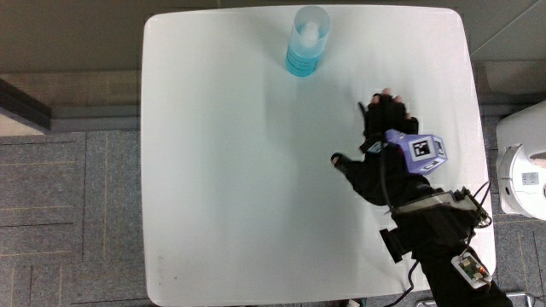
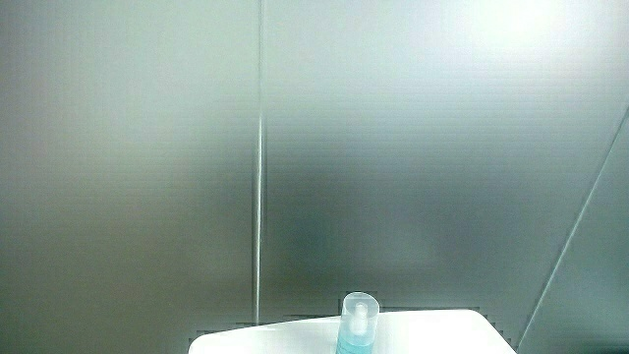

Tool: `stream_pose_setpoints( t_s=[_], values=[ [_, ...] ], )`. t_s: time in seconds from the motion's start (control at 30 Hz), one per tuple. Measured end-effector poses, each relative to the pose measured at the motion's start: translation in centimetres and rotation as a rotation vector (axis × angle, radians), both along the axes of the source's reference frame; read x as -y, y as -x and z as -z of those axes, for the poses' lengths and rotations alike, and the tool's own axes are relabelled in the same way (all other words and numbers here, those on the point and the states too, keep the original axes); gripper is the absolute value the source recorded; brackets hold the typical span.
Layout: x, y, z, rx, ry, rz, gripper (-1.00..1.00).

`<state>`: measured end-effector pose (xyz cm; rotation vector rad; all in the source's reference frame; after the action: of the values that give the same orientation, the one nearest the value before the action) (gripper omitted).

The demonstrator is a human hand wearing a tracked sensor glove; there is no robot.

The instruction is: Pick cleaning spray

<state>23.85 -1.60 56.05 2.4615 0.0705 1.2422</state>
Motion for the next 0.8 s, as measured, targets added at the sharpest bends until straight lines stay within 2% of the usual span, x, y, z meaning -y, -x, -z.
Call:
stream_pose_setpoints(
  t_s=[0.03, 0.07, 0.1, 0.13, 0.17, 0.27, 0.3, 0.33, 0.37, 0.4, 0.47, 0.53, 0.6, 0.67, 0.73, 0.77, 0.8],
  values=[
    [-0.1, 0.1, 0.6, -0.016, 0.032, -0.015, 0.0],
    [-0.1, 0.0, 0.6, -0.013, 0.025, -0.019, 0.0],
    [-0.2, 0.0, 0.9, -0.021, 0.054, -0.031, 0.0],
    [-0.1, -0.3, 0.4, -0.013, 0.023, -0.031, 0.0],
    [-0.1, -0.3, 0.6, -0.03, 0.042, -0.035, 0.0],
    [0.0, -0.4, 0.3, -0.012, 0.042, -0.061, 0.0],
    [0.1, -0.4, 0.2, 0.012, 0.055, -0.068, 0.0],
    [0.2, -0.5, 0.0, 0.004, 0.072, -0.086, 0.0],
    [0.4, -0.5, -0.1, 0.018, 0.069, -0.099, 0.0],
    [0.5, -0.7, -0.5, 0.057, 0.051, -0.108, 0.0],
    [0.7, -0.9, -1.2, 0.099, 0.071, -0.151, 0.0],
    [1.2, -0.8, -2.2, 0.174, 0.077, -0.18, 0.0],
    [1.7, 0.2, -1.8, 0.286, 0.091, -0.205, 0.0],
    [2.4, 0.5, -2.2, 0.251, 0.093, -0.202, 0.0],
    [3.2, 0.9, -2.3, 0.274, 0.065, -0.18, 0.0],
    [3.5, 0.9, -2.6, 0.219, 0.099, -0.182, 0.0],
    [3.9, 1.1, -2.5, 0.261, 0.054, -0.169, 0.0]
  ],
)
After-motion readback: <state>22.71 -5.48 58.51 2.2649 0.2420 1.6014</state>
